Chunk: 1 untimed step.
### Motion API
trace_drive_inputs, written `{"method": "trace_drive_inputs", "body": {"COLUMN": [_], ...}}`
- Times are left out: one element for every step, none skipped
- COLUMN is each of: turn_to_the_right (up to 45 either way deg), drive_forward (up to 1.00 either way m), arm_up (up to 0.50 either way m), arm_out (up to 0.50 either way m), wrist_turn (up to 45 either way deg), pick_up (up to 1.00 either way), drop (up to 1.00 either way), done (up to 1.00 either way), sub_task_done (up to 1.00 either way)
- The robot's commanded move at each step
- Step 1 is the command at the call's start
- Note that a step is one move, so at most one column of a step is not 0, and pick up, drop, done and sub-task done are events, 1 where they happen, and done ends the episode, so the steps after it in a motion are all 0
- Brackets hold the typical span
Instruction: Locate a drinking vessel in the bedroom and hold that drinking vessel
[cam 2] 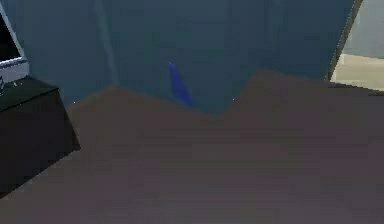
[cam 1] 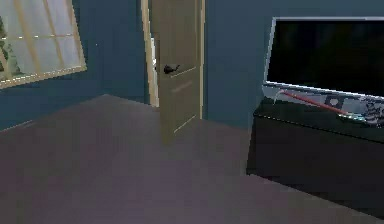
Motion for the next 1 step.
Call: {"method": "trace_drive_inputs", "body": {"turn_to_the_right": [45.0], "drive_forward": [0.0], "arm_up": [0.0], "arm_out": [0.0], "wrist_turn": [0.0], "pick_up": [0.0], "drop": [0.0], "done": [0.0], "sub_task_done": [0.0]}}
